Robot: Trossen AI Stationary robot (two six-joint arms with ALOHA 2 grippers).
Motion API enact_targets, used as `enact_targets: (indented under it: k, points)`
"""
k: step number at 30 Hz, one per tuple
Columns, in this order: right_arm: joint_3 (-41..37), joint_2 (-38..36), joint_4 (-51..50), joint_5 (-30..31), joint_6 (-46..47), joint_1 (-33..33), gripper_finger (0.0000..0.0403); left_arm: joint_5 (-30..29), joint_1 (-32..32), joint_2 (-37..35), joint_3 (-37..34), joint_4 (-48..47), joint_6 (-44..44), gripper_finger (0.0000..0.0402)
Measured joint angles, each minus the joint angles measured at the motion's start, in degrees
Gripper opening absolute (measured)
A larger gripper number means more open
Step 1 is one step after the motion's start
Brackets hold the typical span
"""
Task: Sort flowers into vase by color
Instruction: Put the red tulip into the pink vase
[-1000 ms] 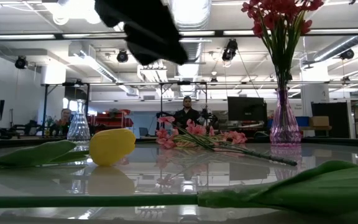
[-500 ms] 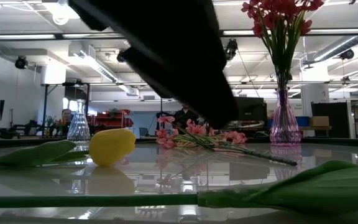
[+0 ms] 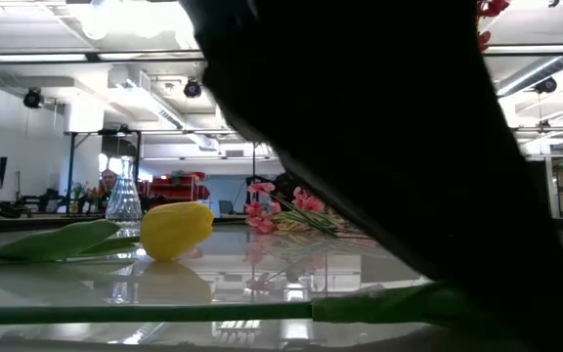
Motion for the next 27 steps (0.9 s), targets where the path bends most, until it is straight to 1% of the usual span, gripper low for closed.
enact_targets:
  k: [3, 5, 7, 10, 11, 13, 16, 19, 22, 27]
  points:
    - [0.0, -1.3, -1.0, -0.2, 0.0, 0.0, 0.0224, -2.3, -0.1, 0.6, 0.5, -1.5, -1.6, 0.0145]
    - [0.0, -2.3, -1.1, -0.2, -0.3, 0.0, 0.0224, -3.7, -0.3, 0.7, 0.8, -3.3, -2.4, 0.0126]
    - [0.0, -3.3, -1.1, -0.2, -0.3, 0.0, 0.0224, -4.3, -0.3, 0.7, 0.8, -4.2, -2.8, 0.0093]
    - [0.0, -4.8, -1.1, -0.2, -0.3, 0.0, 0.0224, -4.6, -0.2, 0.7, 0.8, -5.1, -5.1, 0.0025]
    - [0.0, -5.2, -1.1, -0.2, -0.3, 0.0, 0.0224, -4.7, 0.0, 0.6, 0.8, -5.2, -6.2, 0.0013]
    - [0.0, -5.5, -1.5, -0.2, -0.3, 0.0, 0.0224, -4.8, 0.2, 0.2, 0.7, -5.4, -8.1, 0.0011]
    - [0.0, -5.5, -4.2, -0.2, -0.3, 0.0, 0.0224, -5.5, 0.5, -1.0, 1.3, -8.3, -8.2, 0.0003]
    - [-0.1, -5.2, -6.4, -2.2, -0.3, 0.0, 0.0224, -9.2, 1.3, -3.7, 2.1, -12.1, -7.8, 0.0001]
    - [-0.3, -4.7, -7.3, -4.1, -1.9, 0.0, 0.0224, -13.0, 2.5, -8.6, 2.4, -15.6, -7.8, 0.0000]
    - [-1.3, -4.3, -7.3, -4.7, -7.2, 0.0, 0.0224, -18.0, 5.0, -15.4, 2.4, -15.3, -7.9, 0.0000]
